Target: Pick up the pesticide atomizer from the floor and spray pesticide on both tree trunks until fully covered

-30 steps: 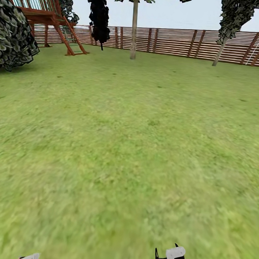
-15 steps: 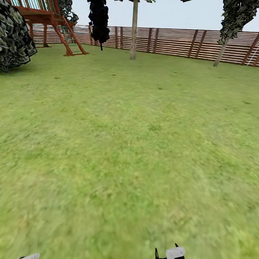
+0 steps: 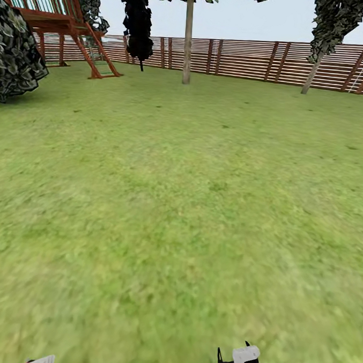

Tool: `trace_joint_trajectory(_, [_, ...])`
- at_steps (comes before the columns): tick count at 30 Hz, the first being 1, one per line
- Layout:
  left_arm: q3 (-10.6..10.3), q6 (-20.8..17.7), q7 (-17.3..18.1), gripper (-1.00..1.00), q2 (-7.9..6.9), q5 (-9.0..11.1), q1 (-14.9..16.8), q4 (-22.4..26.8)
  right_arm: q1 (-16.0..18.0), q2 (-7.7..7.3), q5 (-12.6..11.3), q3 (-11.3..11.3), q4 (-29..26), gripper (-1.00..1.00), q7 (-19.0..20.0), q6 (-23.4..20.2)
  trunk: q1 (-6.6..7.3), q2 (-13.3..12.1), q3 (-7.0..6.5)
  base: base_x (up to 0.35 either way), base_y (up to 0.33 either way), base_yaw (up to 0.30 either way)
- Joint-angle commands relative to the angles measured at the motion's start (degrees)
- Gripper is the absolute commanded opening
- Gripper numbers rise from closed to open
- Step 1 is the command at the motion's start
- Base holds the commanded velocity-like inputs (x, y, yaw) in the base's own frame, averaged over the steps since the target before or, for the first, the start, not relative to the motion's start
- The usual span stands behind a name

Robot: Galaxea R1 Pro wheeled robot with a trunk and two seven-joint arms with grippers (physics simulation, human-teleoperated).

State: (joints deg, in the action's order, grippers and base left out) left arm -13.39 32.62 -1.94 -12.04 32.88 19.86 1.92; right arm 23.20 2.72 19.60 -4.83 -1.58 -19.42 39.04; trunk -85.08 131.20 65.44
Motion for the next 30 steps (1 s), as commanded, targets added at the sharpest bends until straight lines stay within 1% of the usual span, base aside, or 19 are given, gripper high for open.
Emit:
trace_joint_trajectory(1, [0.0,0.0,0.0,-1.0,0.0,0.0,0.0,0.0,0.0,0.0,0.0,0.0,0.0,1.0,0.0,0.0,0.0,0.0,0.0,0.344,0.0,0.0])
trace_joint_trajectory(30, [0.0,0.1,0.0,-1.0,0.01,0.0,0.0,-0.1,0.0,0.0,0.0,0.0,0.0,1.0,0.0,0.0,0.0,0.0,0.0,0.344,0.0,0.0])
